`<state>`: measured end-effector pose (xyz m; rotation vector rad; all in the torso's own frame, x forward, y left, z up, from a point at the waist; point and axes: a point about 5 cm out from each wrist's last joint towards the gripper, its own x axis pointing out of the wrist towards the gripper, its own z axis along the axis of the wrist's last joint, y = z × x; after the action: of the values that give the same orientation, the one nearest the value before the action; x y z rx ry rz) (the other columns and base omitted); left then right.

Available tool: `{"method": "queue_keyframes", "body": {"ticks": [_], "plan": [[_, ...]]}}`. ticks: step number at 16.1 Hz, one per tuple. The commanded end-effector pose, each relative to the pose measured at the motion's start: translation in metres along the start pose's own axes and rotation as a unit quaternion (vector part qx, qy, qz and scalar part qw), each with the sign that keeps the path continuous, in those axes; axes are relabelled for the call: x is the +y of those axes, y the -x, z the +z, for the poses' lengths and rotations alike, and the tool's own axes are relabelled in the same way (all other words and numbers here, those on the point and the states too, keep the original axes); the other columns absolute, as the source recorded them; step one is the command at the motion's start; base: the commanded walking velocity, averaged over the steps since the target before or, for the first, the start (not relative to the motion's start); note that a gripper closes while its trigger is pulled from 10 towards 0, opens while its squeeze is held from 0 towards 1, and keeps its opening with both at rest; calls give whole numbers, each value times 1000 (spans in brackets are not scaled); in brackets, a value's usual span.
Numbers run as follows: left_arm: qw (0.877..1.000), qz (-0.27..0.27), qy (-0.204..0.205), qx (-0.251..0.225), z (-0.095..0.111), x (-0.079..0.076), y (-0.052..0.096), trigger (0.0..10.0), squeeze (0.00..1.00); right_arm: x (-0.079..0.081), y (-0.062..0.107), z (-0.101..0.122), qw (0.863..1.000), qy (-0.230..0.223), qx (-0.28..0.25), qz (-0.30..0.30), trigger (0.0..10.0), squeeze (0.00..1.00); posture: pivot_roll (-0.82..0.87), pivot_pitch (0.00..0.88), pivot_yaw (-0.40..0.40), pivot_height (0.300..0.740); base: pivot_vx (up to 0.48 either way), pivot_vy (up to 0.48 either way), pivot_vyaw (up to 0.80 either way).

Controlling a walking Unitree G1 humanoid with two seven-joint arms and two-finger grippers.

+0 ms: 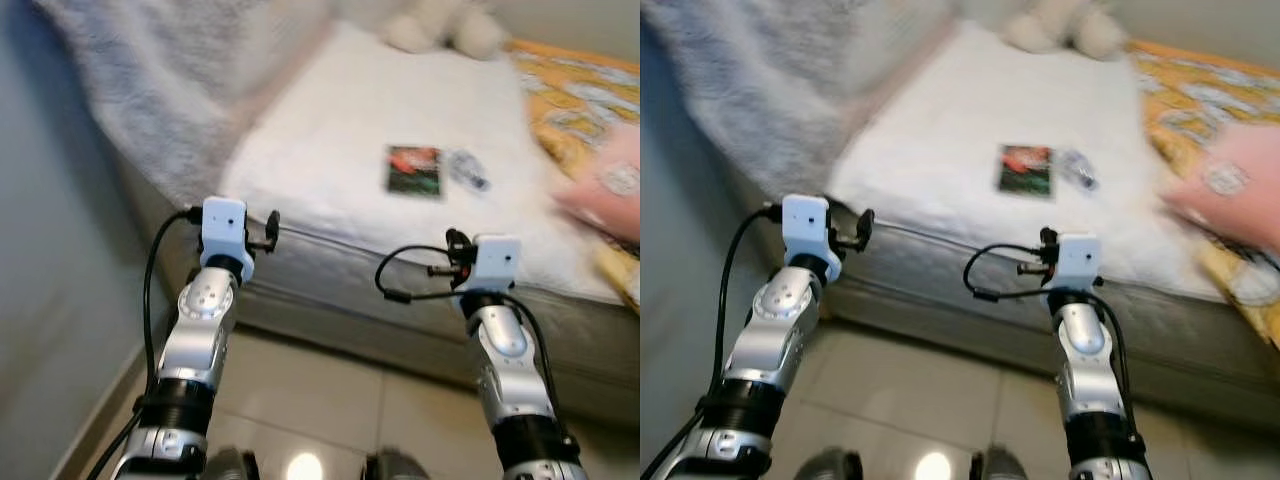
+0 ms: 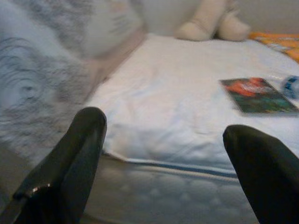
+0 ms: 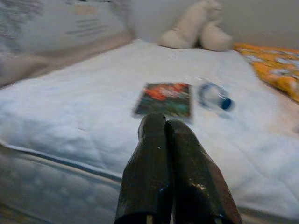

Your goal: Clean up the room

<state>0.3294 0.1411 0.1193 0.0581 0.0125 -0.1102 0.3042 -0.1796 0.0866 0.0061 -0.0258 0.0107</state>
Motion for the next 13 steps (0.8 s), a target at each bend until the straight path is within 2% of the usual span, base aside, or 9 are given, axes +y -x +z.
{"method": "queue_keyframes", "body": {"ticks": [1,4,5,6,7,8,11,13], "plan": [[1000,-2,-9,0,2,-4,-3,10000,1000,-3,-1,4,1000,-13,-10,-6,10000,1000,17,0,-29,631,0,0,-563],[1000,-15,-11,-6,5,-8,-6,10000,1000,-7,-4,3,1000,-2,-2,-19,10000,1000,5,0,-17,631,0,0,-631],[1000,-28,-12,-5,5,-11,-8,10000,1000,-9,-6,3,1000,6,0,-26,10000,1000,1,0,-12,631,0,0,0],[999,-39,-3,-3,5,-13,-8,10000,1000,-10,-7,4,1000,8,1,-29,10000,0,-2,0,-9,631,0,0,0],[999,-46,1,-4,5,-14,-9,10000,1000,-10,-8,4,1000,5,0,-31,10000,0,-5,0,-6,631,0,0,0],[999,-43,-2,-2,5,-14,-10,10000,0,-10,-8,5,999,6,-2,-32,10000,0,-5,0,-6,631,0,-240,0],[999,-40,7,-17,9,-13,-12,10000,0,-5,-10,8,1000,8,-13,-16,10000,0,-14,0,4,631,363,-310,0],[999,-41,8,-18,9,-13,-13,10000,0,-6,-11,8,999,10,-12,-30,10000,0,-16,0,8,631,398,-264,0]]}}
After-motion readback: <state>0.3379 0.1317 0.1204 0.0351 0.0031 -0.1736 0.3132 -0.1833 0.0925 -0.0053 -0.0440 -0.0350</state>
